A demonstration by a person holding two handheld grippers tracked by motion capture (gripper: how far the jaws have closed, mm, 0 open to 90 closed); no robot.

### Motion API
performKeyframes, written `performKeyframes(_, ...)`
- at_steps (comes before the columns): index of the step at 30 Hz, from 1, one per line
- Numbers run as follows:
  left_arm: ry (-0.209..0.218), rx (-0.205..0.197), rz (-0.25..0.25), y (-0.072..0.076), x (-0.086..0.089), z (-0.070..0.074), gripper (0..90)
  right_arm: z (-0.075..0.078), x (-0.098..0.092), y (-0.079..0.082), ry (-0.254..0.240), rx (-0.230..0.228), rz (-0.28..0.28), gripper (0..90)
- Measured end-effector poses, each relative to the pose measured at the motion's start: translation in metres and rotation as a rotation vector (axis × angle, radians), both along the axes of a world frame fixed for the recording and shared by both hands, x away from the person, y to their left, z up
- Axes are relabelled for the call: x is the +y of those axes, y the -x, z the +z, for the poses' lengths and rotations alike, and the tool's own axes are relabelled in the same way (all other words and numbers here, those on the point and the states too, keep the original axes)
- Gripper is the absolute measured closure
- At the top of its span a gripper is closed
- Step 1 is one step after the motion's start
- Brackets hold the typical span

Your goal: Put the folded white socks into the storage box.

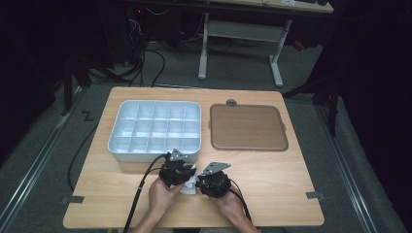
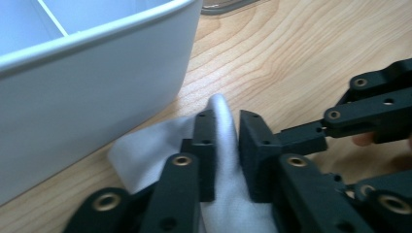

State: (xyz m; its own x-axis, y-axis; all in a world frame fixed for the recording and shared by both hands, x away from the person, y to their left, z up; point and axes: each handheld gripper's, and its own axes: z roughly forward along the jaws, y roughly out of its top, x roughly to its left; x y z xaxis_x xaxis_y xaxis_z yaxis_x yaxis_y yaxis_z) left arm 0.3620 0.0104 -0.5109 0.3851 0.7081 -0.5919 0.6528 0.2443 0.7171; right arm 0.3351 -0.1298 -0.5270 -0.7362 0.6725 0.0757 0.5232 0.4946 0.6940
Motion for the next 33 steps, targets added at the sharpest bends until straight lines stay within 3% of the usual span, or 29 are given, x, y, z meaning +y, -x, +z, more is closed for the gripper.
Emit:
performKeyframes(2, 0.006, 0.002, -0.004, 0.002, 0.002, 0.003, 63.9, 0.000, 0.000, 0.000, -0.001, 0.001, -0.001, 72.4)
performKeyframes(5, 0.014, 0.001, -0.007, 0.004, 0.002, 0.005, 60.2, 0.000, 0.000, 0.000, -0.001, 0.002, -0.002, 72.4)
performKeyframes(9, 0.029, -0.005, -0.016, 0.005, 0.005, 0.009, 58.6, 0.000, -0.001, 0.000, 0.000, 0.003, -0.003, 72.4)
performKeyframes(16, 0.105, -0.010, -0.019, 0.008, 0.013, 0.021, 58.6, 0.000, -0.001, 0.000, 0.000, 0.003, -0.002, 72.4)
performKeyframes(21, 0.129, -0.021, -0.017, 0.010, 0.018, 0.026, 59.1, 0.000, -0.001, 0.000, -0.001, 0.004, -0.003, 72.4)
performKeyframes(26, 0.160, -0.056, 0.014, 0.013, 0.037, 0.036, 59.2, 0.000, -0.001, 0.000, -0.003, 0.004, -0.003, 72.4)
performKeyframes(33, 0.165, -0.076, 0.069, 0.015, 0.063, 0.038, 59.9, 0.000, -0.001, 0.000, -0.002, 0.006, -0.004, 72.4)
